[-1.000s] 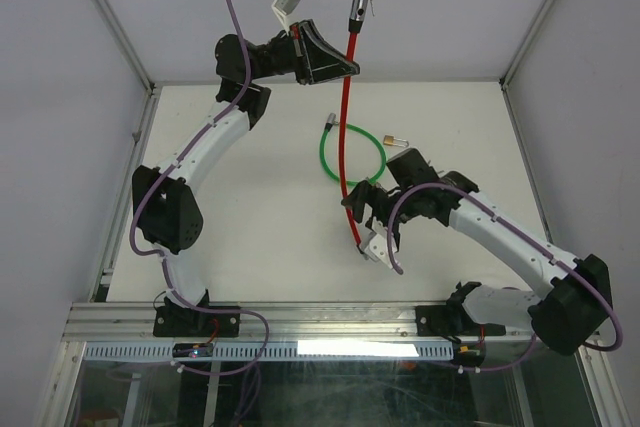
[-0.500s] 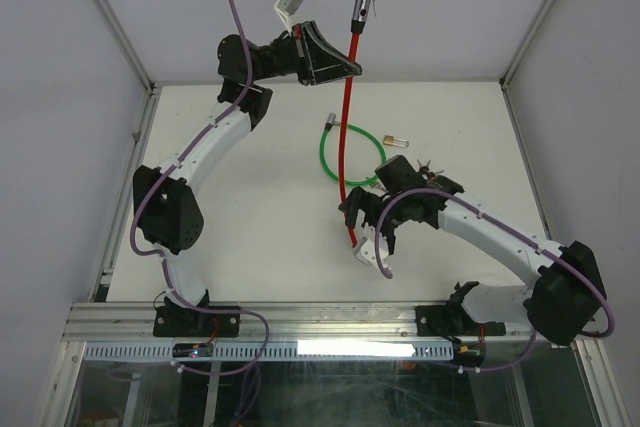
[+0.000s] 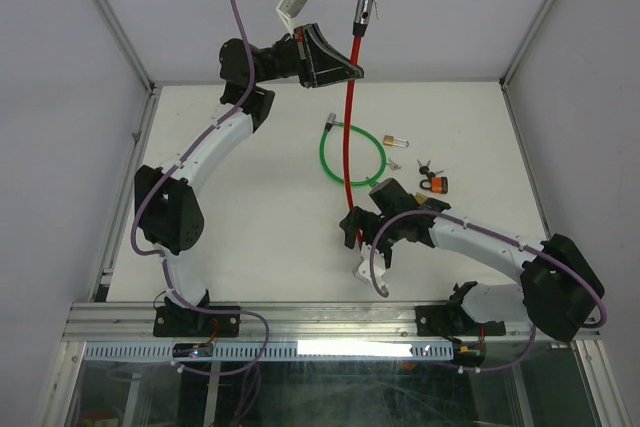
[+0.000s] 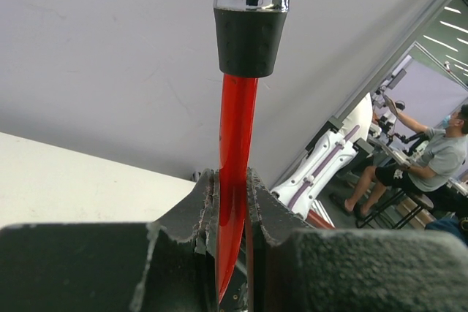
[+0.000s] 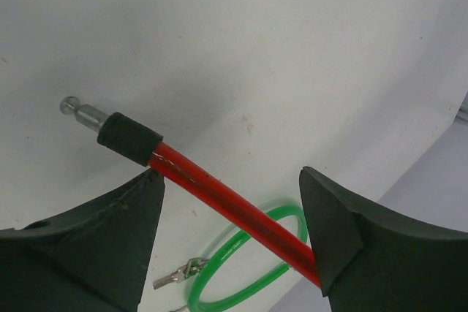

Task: Lock with the key
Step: Adjust the lock at the center of the board, then lock the lock.

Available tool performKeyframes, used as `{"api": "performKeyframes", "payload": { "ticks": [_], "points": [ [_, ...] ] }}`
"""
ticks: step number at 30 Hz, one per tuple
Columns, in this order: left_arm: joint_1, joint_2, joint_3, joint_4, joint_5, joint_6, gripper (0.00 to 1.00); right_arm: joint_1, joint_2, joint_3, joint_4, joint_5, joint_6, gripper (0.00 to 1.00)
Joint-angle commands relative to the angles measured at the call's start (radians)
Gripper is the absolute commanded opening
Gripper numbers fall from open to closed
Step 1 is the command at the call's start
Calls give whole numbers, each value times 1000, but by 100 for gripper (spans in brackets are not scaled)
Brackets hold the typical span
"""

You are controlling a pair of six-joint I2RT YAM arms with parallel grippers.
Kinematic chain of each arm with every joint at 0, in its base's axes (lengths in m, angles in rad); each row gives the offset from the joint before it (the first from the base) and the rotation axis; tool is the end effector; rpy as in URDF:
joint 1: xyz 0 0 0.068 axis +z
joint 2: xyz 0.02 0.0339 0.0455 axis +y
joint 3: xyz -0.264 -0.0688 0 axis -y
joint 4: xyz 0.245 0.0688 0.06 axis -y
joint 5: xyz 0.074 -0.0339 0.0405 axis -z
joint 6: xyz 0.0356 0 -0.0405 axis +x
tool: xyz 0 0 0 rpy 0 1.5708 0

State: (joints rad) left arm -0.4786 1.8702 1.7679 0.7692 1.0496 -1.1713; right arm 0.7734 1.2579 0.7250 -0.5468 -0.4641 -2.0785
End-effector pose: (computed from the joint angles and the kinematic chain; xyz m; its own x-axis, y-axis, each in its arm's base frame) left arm 0.3584 -0.2207 0.4572 -0.5549 -0.2289 -0.7998 0.8303 -0.2126 -0.5152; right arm 0.1536 0.1722 0.1986 0.9846 -0.1308 -0.1157 -0.1742 -0.7777 -0.6040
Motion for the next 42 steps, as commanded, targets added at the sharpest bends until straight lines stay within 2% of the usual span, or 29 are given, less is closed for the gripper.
{"api": "performKeyframes", "payload": {
  "ticks": [1, 9, 13, 16, 24, 30, 32, 35, 36, 37, 38, 42],
  "points": [
    [-9, -25, 2, 79, -36, -54, 0, 6, -14, -81, 178, -15, -571, 76],
    [-8, -41, -35, 112, -28, -61, 0, 6, -19, -240, 498, -99, -571, 71],
    [-7, -55, -52, 127, -25, -64, 0, 6, -21, -300, 633, -156, -569, 59],
    [-5, -72, -71, 146, -22, -71, 0, 5, -19, -335, 717, -181, -567, 54],
    [8, -166, -193, 229, -33, -100, 0, -2, 58, -413, 1106, -249, -469, 54],
    [14, -244, -271, 286, -56, -114, 0, 2, 251, -469, 1492, -360, -444, 54],
    [15, -258, -283, 295, -60, -120, 0, 12, 356, -481, 1683, -398, -407, 54],
    [15, -271, -297, 305, -62, -125, 0, 32, 571, -475, 2064, -436, -313, 55],
    [16, -274, -302, 311, -65, -128, 0, 38, 656, -456, 2170, -439, -346, 55],
    [18, -275, -308, 319, -69, -133, 0, 41, 723, -429, 2187, -433, -428, 55],
    [18, -276, -313, 331, -70, -139, 0, 43, 737, -425, 2189, -454, -438, 53],
    [25, -277, -335, 389, -74, -178, 0, 83, 740, -436, 2188, -435, -391, 41]
  ]
}}
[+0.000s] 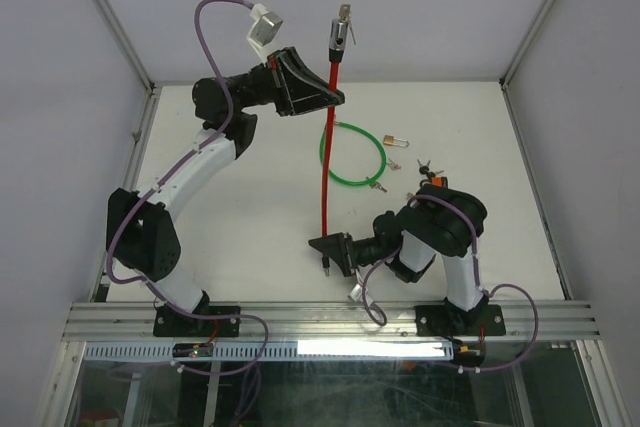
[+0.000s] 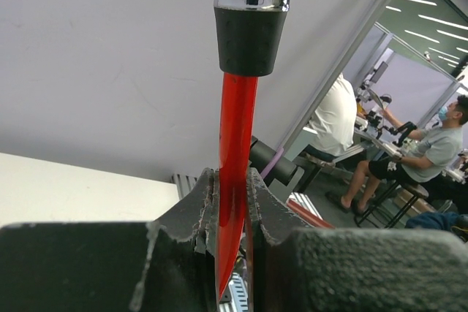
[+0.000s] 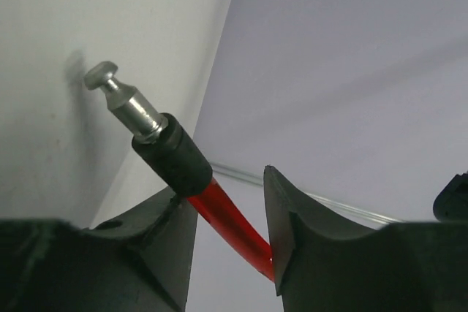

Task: Lock with the key
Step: Lock the lock.

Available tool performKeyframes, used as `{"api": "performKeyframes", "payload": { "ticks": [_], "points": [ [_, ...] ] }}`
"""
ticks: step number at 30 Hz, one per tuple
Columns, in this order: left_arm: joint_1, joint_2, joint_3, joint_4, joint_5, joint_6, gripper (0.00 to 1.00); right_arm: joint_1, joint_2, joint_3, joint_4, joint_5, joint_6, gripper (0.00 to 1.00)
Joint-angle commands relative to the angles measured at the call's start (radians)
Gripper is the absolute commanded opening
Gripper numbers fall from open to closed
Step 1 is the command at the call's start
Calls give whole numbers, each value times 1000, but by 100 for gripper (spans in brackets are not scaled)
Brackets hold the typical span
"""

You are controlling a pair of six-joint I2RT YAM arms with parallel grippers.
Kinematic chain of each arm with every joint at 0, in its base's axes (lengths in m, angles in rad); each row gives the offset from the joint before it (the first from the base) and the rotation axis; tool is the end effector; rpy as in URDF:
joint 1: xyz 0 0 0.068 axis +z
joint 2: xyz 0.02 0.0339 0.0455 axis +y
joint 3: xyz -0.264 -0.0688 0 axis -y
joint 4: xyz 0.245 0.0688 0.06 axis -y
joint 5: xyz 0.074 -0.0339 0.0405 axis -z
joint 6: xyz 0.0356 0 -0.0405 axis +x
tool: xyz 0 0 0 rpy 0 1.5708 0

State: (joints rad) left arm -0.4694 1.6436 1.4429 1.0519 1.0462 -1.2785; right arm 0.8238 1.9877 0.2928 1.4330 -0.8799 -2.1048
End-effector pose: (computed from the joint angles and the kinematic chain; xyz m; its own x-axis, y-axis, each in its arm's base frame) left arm 0.2998 -0.1866 0.4558 -0.5109 -0.2787 -0.8132 0.8542 -0.2714 -0.4436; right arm 0.1494 0.2017 0.0793 0.9274 0.1942 0.3199 0.3440 -0.1059 -0.9330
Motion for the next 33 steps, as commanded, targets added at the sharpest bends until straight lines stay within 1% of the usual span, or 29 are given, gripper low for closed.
{"api": "performKeyframes", "payload": {
  "ticks": [1, 2, 5, 8, 10, 11, 12, 15, 17, 18, 19, 20, 21, 22, 25, 28, 29, 30, 31, 33],
  "points": [
    [20, -53, -18, 113, -69, -74, 0, 36, 3, -6, 208, -12, -357, 39],
    [23, -55, -20, 117, -69, -74, 0, 38, -4, -6, 208, -7, -348, 38],
    [37, -57, -38, 141, -71, -92, 0, 38, -23, -14, 208, 8, -327, 27],
    [54, -53, -49, 173, -69, -120, 0, 41, -56, -27, 208, -3, -308, 16],
    [74, -54, -56, 180, -66, -123, 0, 50, -103, -40, 208, -5, -265, 6],
    [87, -54, -63, 180, -65, -122, 0, 58, -139, -49, 208, -3, -228, 3],
    [108, -54, -71, 184, -65, -120, 0, 66, -182, -58, 207, -1, -156, 0],
    [151, -39, -93, 202, -60, -122, 0, 108, -330, -82, 203, 27, 49, 0],
    [170, -22, -107, 222, -54, -115, 0, 146, -481, -87, 145, 83, 185, 0],
    [175, -13, -110, 224, -47, -103, 0, 160, -528, -83, 72, 105, 232, 0],
    [178, -5, -115, 228, -42, -89, 0, 174, -645, -72, -88, 119, 254, 0],
    [179, 4, -119, 230, -37, -69, 0, 188, -728, -57, -233, 152, 299, 0],
    [179, 12, -123, 230, -33, -45, 0, 199, -786, -47, -313, 171, 352, 0],
    [179, 18, -128, 231, -31, -20, 0, 210, -814, -46, -335, 205, 415, 0],
    [180, 32, -149, 236, -27, 50, 0, 225, -859, -38, -480, 221, 428, 0],
    [182, 48, -169, 247, -25, 96, 0, 231, -911, 27, -713, 221, 428, 0],
    [181, 52, -178, 251, -23, 112, 0, 233, -929, 56, -812, 316, 572, 0],
    [180, 55, -186, 253, -25, 133, 0, 233, -945, 146, -927, 316, 572, 0],
    [181, 57, -196, 254, -26, 145, 0, 232, -953, 193, -1066, 440, 911, 0],
    [180, 56, -222, 248, -33, 196, 0, 219, -956, 352, -1360, 414, 1029, 0]
  ]
}}
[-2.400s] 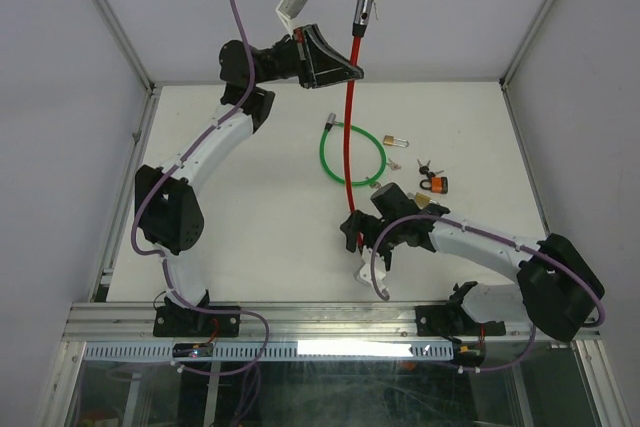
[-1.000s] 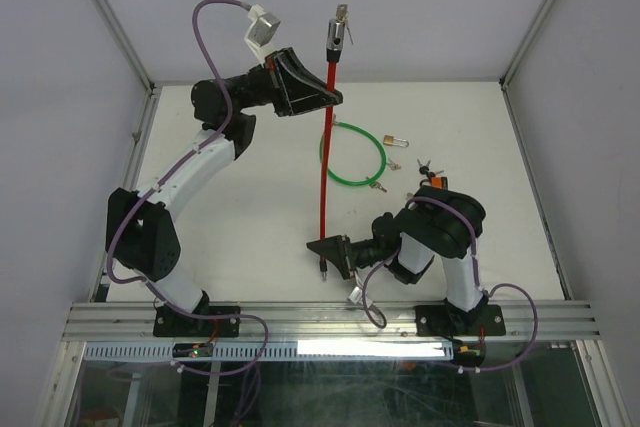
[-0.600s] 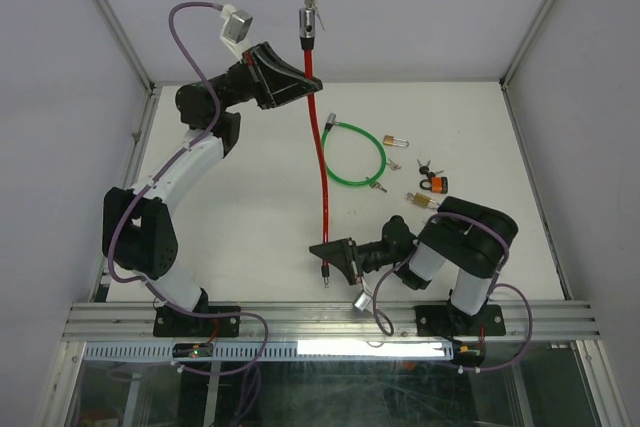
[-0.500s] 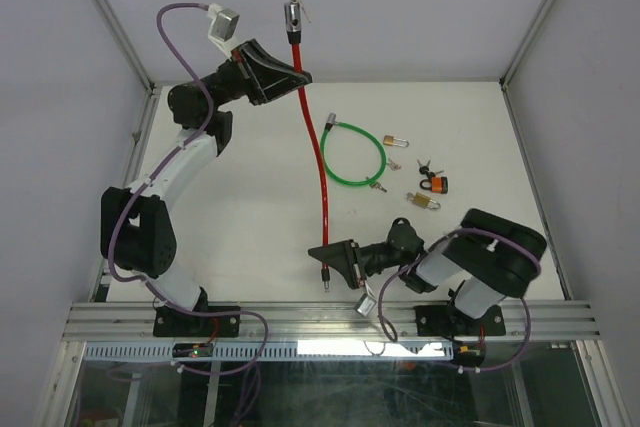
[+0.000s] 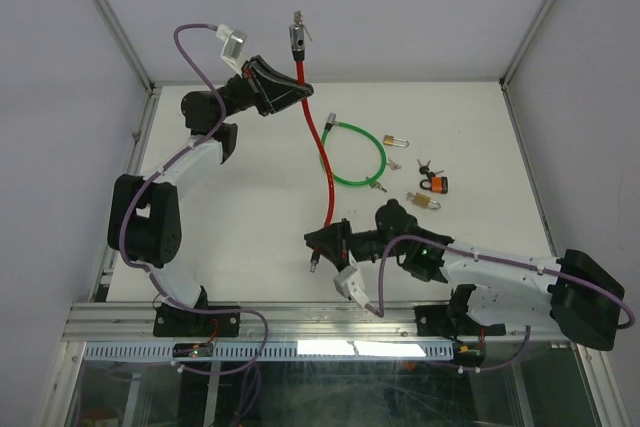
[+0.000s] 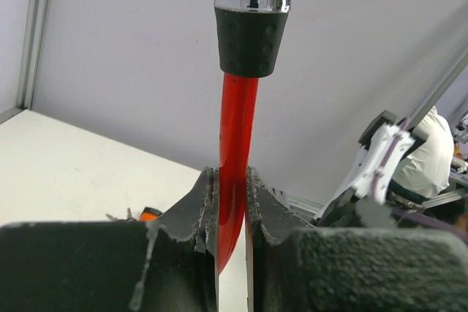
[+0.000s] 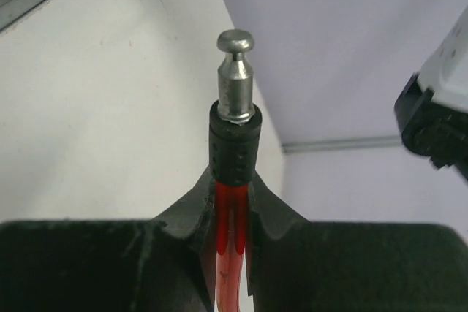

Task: Lock with the key
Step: Lock the lock.

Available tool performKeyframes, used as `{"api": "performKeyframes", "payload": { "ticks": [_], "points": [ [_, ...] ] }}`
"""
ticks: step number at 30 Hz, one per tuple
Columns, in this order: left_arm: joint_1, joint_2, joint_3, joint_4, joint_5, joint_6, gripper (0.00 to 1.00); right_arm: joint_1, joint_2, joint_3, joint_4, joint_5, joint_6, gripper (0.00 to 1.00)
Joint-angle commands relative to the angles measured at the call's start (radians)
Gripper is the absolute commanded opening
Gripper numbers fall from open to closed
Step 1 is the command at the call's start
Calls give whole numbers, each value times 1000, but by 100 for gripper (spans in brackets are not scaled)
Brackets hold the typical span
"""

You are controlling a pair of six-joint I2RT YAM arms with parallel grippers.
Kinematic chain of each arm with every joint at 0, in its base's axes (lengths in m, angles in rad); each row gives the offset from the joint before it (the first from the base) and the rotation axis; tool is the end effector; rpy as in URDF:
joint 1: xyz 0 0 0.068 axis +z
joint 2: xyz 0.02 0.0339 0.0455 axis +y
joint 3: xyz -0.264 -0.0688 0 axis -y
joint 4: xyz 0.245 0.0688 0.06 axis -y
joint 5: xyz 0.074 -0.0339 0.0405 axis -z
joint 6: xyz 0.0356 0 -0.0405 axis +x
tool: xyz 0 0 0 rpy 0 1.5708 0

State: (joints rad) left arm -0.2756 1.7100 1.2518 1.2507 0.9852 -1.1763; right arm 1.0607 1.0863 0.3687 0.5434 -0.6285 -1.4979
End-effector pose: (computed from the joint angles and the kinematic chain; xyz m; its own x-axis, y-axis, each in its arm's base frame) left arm 0.3467 -0.1289 0.3871 -0.3952 -0.4185 -0.8177 0.9068 -0.0357 -0.4200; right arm 0.0903 0.2042 0.2134 0.9799 0.0990 -0.1734 -0.1564 -0.1589 -0.9748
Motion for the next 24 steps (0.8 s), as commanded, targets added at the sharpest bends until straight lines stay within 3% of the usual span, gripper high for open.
{"api": "performKeyframes", "payload": {
  "ticks": [1, 6, 14, 20, 24],
  "points": [
    [-13, -13, -53, 45, 20, 122, 0, -33, -54, 336, -552, 127, 466, 0],
    [-14, -55, -181, 38, -33, 270, 0, -142, -12, 589, -842, -43, 798, 0],
    [-30, -235, -501, 59, -196, 633, 0, -443, 169, 789, -1080, -582, 1157, 0],
    [-80, -324, -704, 160, -225, 881, 0, -511, 294, 817, -1079, -778, 1312, 0],
    [-117, -376, -757, 80, -239, 1045, 0, -541, 288, 757, -900, -833, 1485, 0]
  ]
}}
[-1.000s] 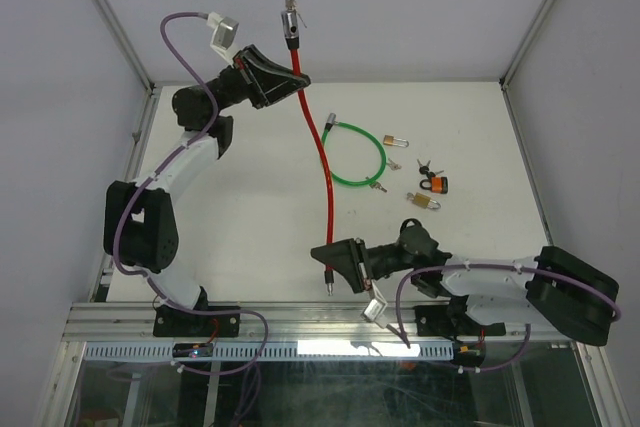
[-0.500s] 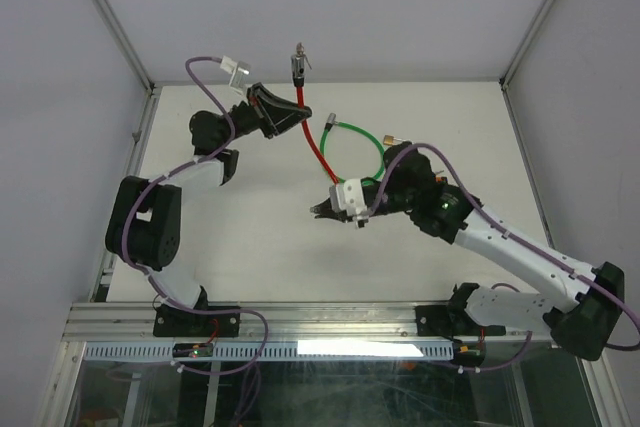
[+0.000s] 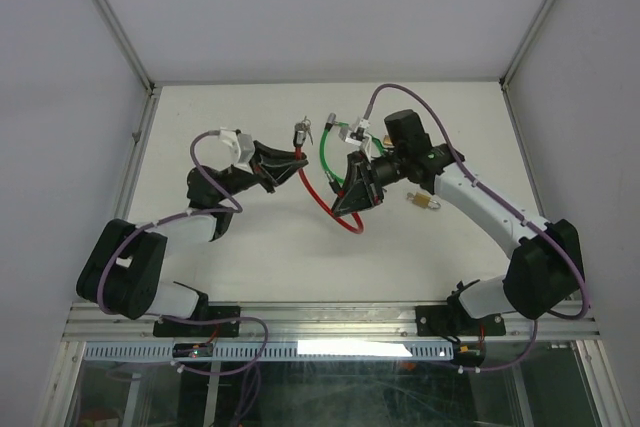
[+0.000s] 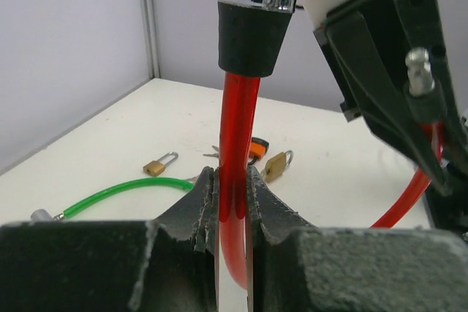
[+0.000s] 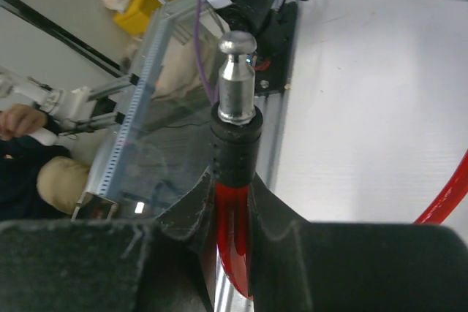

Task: Lock with the key
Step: Lock the lock.

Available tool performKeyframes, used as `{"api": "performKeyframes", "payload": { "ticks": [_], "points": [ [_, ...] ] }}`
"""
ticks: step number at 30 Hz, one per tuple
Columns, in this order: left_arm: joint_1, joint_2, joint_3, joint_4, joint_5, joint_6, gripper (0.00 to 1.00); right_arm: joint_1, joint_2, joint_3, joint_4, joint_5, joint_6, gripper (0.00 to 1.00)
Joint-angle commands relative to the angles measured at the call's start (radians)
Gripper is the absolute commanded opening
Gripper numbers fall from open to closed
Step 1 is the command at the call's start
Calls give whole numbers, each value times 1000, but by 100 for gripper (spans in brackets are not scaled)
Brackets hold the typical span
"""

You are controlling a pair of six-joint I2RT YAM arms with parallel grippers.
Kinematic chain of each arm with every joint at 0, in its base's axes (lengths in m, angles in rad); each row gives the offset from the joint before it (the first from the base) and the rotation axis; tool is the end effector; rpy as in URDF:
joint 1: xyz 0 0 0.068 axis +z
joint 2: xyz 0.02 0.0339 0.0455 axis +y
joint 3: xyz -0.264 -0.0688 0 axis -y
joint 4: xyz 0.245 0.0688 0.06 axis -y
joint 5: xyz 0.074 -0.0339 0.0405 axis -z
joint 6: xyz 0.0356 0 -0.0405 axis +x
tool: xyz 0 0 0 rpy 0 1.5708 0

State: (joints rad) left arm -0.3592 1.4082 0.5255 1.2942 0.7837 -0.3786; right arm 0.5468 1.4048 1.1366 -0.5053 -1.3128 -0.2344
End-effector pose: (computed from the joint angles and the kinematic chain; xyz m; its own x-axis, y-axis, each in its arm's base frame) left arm 0.2441 -0.1185 0.2626 0.0320 -0.2917 -0.9560 0.9326 0.3528 -0.0764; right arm 0.2281 0.1791 0.3088 -0.4124 -0.3204 -0.8528 -0.8424 -0.2223 0.4909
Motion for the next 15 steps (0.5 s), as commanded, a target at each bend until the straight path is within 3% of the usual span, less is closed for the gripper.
{"api": "performKeyframes", "payload": {
  "ticks": [1, 5, 15],
  "points": [
    [-47, -89, -34, -15, -40, 297, 0, -33, -33, -28, 195, -167, 262, 0],
    [-110, -143, -25, -207, -67, 494, 0, -37, -21, -56, 275, -194, 344, 0],
    [-152, -169, 0, -335, -100, 584, 0, -21, 13, -73, 298, -214, 365, 0]
  ]
}}
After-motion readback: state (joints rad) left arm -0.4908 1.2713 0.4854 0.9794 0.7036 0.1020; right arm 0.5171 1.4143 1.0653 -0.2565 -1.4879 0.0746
